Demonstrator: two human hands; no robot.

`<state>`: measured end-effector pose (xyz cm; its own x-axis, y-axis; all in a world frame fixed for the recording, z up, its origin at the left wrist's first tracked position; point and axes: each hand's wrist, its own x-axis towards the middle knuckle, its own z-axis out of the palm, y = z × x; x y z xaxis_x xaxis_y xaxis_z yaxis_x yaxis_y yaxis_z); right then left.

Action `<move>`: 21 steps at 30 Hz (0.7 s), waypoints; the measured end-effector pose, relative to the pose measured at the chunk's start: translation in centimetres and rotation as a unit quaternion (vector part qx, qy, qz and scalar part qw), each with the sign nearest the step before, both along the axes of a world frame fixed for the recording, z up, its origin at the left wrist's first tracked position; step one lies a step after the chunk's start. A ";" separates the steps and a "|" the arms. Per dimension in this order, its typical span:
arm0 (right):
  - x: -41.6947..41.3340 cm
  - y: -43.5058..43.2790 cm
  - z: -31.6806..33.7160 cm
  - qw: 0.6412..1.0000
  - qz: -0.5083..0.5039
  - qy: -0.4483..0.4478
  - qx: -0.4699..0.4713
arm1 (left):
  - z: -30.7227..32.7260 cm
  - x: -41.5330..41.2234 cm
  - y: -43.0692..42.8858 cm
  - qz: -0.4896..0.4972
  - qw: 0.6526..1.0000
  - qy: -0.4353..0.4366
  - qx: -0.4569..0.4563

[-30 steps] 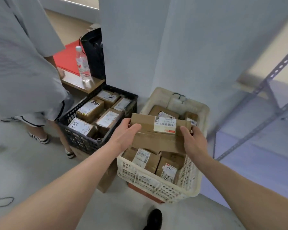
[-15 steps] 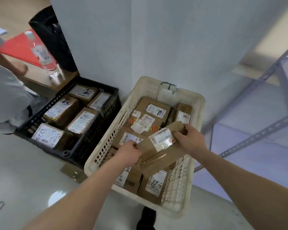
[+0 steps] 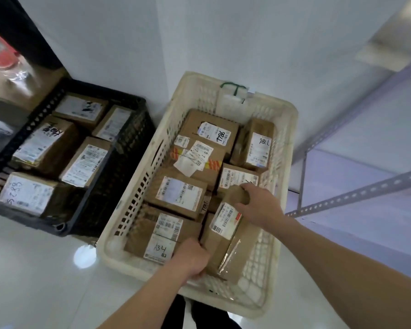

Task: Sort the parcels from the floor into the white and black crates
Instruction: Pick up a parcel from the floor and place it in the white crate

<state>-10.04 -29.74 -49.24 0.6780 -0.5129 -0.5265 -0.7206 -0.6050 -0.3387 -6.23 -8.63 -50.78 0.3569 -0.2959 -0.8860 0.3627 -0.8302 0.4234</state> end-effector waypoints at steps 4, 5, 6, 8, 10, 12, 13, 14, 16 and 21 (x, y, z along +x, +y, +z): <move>0.2 0.8 -2.0 0.999 0.040 0.028 -0.011 | -1.6 -0.1 0.0 -0.043 0.998 0.039 0.039; 0.3 1.0 -2.5 0.998 0.047 0.033 -0.014 | -2.0 -0.2 0.0 -0.059 0.996 0.044 0.048; 0.3 1.2 -3.0 0.998 0.054 0.036 -0.016 | -2.3 -0.3 -0.1 -0.072 0.995 0.048 0.055; 0.5 1.4 -4.0 0.997 0.064 0.045 -0.015 | -3.0 -0.4 -0.3 -0.095 0.992 0.052 0.067; 0.6 1.5 -5.2 0.997 0.059 0.052 -0.004 | -3.6 -0.5 -0.4 -0.120 0.989 0.044 0.072; 0.5 1.5 -6.5 0.997 0.052 0.051 0.012 | -4.4 -0.5 -0.6 -0.138 0.987 0.033 0.076; 0.5 1.6 -7.1 0.998 0.048 0.047 0.018 | -4.8 -0.4 -0.6 -0.146 0.986 0.031 0.080; 0.4 1.6 -7.7 0.998 0.044 0.043 0.024 | -5.1 -0.3 -0.7 -0.152 0.984 0.029 0.087; 0.4 1.8 -8.8 0.998 0.036 0.042 0.035 | -5.6 -0.1 -0.8 -0.166 0.981 0.024 0.099; -0.1 2.7 -10.7 0.995 0.069 0.046 0.063 | -6.2 0.3 -1.5 -0.226 0.969 -0.001 0.101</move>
<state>-10.14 -27.05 -59.90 0.6830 -0.3452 -0.6437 -0.6654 -0.6574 -0.3536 -5.91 -10.15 -56.93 0.2339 -0.2433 -0.9413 -0.0585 -0.9699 0.2362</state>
